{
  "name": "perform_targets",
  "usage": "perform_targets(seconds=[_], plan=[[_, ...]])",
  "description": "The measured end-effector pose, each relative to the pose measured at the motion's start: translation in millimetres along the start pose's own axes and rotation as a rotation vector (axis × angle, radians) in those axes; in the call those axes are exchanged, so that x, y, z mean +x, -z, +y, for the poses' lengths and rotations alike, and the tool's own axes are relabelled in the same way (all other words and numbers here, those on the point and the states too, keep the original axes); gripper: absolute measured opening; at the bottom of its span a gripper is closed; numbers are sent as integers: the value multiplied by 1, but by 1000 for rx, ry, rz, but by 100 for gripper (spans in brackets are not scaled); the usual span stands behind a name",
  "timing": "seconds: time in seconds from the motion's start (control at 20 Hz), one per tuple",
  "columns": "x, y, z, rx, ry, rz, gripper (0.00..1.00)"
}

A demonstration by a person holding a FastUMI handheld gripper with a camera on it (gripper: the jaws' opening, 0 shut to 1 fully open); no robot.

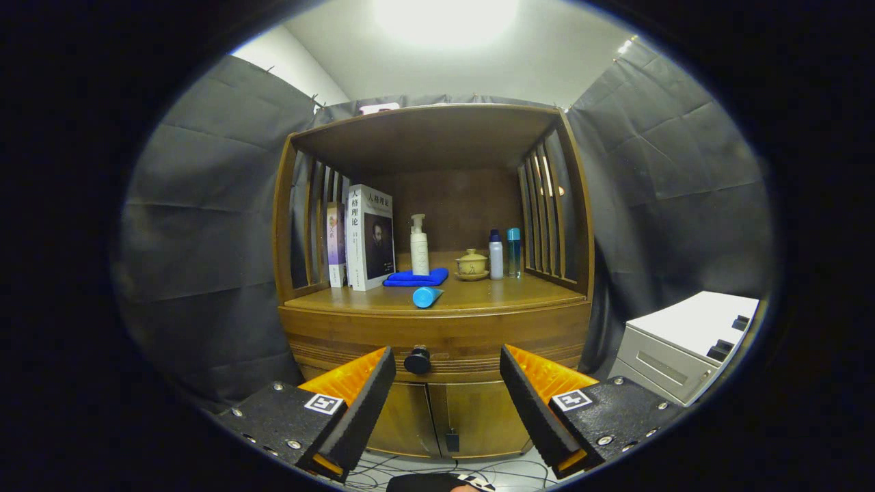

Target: Pull open the drawer, take out the items inside it, and place them on the countertop above the cabinet.

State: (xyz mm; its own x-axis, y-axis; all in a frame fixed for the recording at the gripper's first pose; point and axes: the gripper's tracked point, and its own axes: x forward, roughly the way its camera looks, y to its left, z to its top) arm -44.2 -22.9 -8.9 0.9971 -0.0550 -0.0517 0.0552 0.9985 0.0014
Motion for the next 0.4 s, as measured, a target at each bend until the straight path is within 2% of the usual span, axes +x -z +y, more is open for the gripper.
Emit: perform_targets(seconds=[0.4], plan=[[1,4,-3,-3,6,11,95]])
